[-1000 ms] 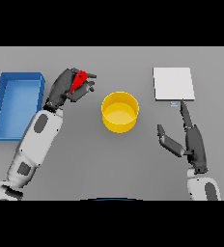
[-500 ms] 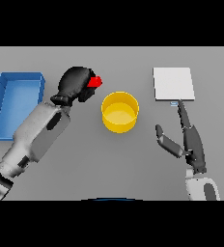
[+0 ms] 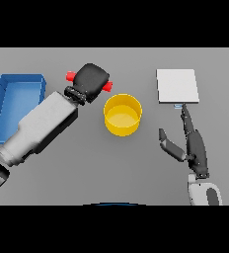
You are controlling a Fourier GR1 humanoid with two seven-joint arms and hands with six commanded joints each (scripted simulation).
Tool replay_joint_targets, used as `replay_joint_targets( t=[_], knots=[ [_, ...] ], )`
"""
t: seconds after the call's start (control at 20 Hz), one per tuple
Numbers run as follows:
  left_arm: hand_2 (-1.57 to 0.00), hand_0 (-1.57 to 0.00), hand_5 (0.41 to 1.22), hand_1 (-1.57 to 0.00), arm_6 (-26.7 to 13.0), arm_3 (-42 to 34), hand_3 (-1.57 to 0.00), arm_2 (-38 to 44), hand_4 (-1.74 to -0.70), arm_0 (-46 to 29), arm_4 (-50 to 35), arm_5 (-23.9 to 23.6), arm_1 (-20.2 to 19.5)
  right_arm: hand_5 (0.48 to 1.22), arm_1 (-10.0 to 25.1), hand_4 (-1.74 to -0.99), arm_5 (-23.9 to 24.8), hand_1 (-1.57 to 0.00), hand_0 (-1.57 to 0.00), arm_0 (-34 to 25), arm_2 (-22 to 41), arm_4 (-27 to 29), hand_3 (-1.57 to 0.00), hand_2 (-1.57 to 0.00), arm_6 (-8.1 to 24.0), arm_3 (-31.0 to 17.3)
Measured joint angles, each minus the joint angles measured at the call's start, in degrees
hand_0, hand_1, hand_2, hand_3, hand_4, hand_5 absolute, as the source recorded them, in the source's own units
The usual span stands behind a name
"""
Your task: Pick up the red beaker and tilt it to pour out 1 green nut into yellow bowl. Pick up the yellow bowl and place it on the metallic measuring scale.
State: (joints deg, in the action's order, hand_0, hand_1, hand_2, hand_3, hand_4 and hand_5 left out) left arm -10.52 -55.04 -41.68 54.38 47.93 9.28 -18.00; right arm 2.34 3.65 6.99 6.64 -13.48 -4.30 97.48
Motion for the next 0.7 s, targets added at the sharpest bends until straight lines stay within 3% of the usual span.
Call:
replay_joint_targets(
  t=[0.25,0.55,0.7],
  knots=[
    [-1.57,-1.57,1.219,-1.57,4.73,4.37,-1.47,-7.41,-1.73,6.06,5.09,3.28,1.21,0.648,-0.81,-1.291,-0.04,0.00,0.00,-0.34,-0.66,1.72,0.00,0.00,-0.59,0.04],
    [-1.57,-1.57,1.220,-1.57,7.07,6.30,-1.55,-15.93,-1.74,10.41,10.56,7.77,1.38,0.627,-1.00,-1.288,0.91,0.00,0.00,-0.70,-0.62,0.68,0.00,0.00,-0.58,-0.54],
    [-1.57,-1.57,1.221,-1.57,8.29,7.20,-1.56,-19.62,-1.74,12.38,12.96,7.84,1.67,0.600,-0.74,-1.276,1.22,0.00,0.00,-0.14,-0.84,0.48,0.00,0.00,0.28,0.09]
  ],
)
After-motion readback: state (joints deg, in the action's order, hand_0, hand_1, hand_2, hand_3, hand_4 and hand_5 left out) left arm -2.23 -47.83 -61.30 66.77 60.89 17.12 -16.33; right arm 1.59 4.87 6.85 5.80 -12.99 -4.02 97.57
